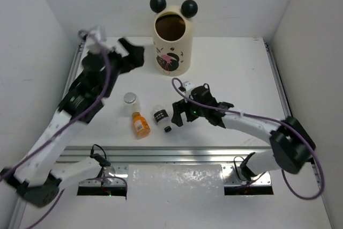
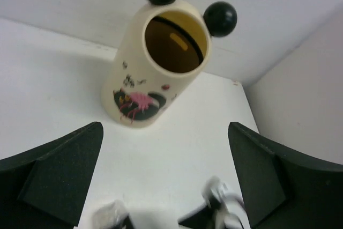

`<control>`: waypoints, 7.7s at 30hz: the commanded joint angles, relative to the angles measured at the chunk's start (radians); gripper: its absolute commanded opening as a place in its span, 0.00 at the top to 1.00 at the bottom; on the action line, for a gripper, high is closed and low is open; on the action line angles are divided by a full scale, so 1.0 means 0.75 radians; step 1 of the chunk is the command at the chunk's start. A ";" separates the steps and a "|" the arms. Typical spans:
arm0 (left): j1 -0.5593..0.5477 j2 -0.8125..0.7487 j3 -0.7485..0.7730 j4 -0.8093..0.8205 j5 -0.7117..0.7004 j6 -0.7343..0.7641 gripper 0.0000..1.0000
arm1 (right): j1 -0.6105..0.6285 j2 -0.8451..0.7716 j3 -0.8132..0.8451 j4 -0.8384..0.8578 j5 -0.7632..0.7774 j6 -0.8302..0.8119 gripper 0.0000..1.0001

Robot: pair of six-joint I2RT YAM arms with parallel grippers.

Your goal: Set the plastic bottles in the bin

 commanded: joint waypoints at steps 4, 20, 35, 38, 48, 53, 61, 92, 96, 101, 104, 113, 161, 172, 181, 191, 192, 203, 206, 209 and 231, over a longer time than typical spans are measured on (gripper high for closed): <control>-0.003 -0.480 -0.514 -0.173 -0.009 -0.096 0.00 | 0.093 0.388 0.281 0.108 -0.058 0.023 0.03; -0.007 -0.548 -0.763 0.032 0.593 -0.116 0.00 | 0.104 0.050 -0.071 0.470 -0.013 -0.090 0.74; -0.322 -0.038 -0.694 0.626 1.087 -0.200 0.03 | 0.093 -0.896 -0.335 0.335 -0.172 -0.170 0.74; -0.330 -0.016 -0.688 0.671 1.132 -0.216 0.48 | 0.095 -0.919 -0.314 0.315 -0.156 -0.164 0.69; -0.330 -0.042 -0.408 0.275 0.297 -0.130 1.00 | 0.093 -1.064 -0.373 0.101 0.254 -0.084 0.01; -0.230 0.158 -0.120 0.290 -0.197 -0.020 1.00 | 0.095 -1.201 -0.435 -0.055 0.417 -0.037 0.01; 0.079 0.710 0.496 0.377 -0.044 0.082 1.00 | 0.093 -1.291 -0.414 -0.208 0.408 -0.051 0.01; 0.165 -0.520 -0.307 -0.339 -0.148 -0.083 0.00 | 0.353 0.230 0.168 0.321 0.122 0.323 0.01; 0.165 -0.754 -0.512 -0.437 -0.230 -0.055 0.00 | 0.416 0.531 0.509 0.062 0.254 0.374 0.01; 0.163 -0.824 -0.563 -0.509 -0.255 -0.046 0.00 | 0.451 0.760 0.663 0.035 0.333 0.440 0.01; 0.165 -0.860 -0.608 -0.476 -0.228 -0.038 0.00 | 0.457 0.877 0.739 0.037 0.296 0.426 0.01; 0.165 -0.867 -0.684 -0.421 -0.012 -0.006 0.00 | 0.488 0.645 0.341 0.343 0.275 0.336 0.63; -0.056 0.346 0.048 0.317 -0.275 -0.049 1.00 | 0.494 -1.270 -0.695 0.009 0.724 0.094 0.01; 0.106 1.245 1.047 0.246 0.025 0.009 0.70 | 0.494 -1.299 -0.691 -0.070 0.652 0.125 0.01; 0.090 1.067 0.873 0.186 -0.030 -0.034 0.01 | 0.494 -1.270 -0.664 -0.098 0.617 0.121 0.01; 0.083 0.484 0.217 -0.357 -0.230 -0.138 0.00 | 0.494 -1.140 -0.705 0.037 0.533 0.143 0.01; 0.098 0.447 0.166 -0.426 -0.198 -0.165 0.00 | 0.494 -1.115 -0.707 0.037 0.529 0.145 0.01; 0.177 0.418 -0.332 -0.470 -0.085 -0.226 0.00 | 0.494 -1.097 -0.723 0.080 0.460 0.198 0.01; 0.188 0.457 -0.348 -0.436 -0.085 -0.233 0.00 | 0.494 -1.129 -0.733 0.059 0.457 0.207 0.01; 0.208 0.500 -0.367 -0.389 -0.026 -0.233 0.00 | 0.494 -1.166 -0.740 0.049 0.451 0.211 0.01; 0.132 0.048 -0.342 -0.004 0.252 -0.093 1.00 | 0.494 -1.238 -0.723 -0.082 0.602 0.180 0.01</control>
